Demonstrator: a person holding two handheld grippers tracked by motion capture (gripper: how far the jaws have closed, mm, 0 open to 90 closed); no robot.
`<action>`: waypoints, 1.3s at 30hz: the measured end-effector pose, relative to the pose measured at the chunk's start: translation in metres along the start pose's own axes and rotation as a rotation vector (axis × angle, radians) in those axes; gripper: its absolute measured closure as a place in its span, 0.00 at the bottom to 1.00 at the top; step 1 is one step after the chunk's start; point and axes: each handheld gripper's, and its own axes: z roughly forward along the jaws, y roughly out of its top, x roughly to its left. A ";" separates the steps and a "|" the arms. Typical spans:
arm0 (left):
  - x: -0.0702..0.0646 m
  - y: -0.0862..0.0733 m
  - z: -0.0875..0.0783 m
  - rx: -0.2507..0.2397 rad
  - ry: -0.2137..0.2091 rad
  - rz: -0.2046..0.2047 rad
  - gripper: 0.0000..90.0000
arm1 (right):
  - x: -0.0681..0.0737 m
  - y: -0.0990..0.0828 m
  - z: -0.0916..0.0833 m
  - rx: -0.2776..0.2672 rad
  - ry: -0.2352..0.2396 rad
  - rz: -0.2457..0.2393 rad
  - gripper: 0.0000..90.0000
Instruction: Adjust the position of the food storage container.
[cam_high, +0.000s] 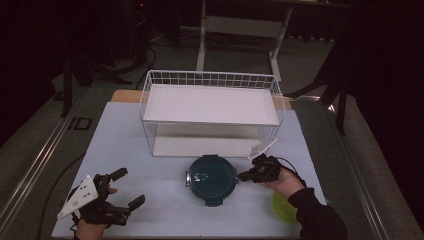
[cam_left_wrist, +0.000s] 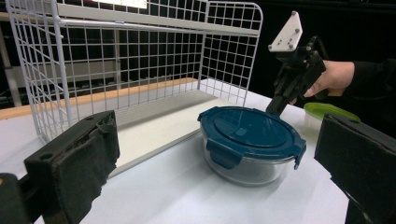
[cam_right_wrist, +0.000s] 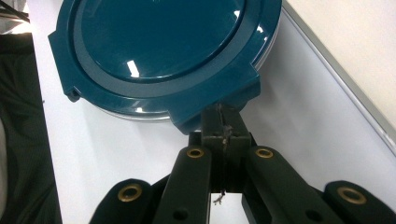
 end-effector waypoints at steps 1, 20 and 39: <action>0.000 0.000 0.000 0.001 -0.001 0.000 0.00 | 0.000 0.002 0.002 0.000 0.006 -0.003 1.00; 0.000 0.000 -0.001 0.001 -0.002 0.001 0.00 | 0.017 0.035 0.028 0.013 0.039 -0.064 1.00; -0.001 0.000 -0.001 0.006 -0.007 0.006 0.00 | 0.031 0.057 0.048 0.016 0.062 -0.096 1.00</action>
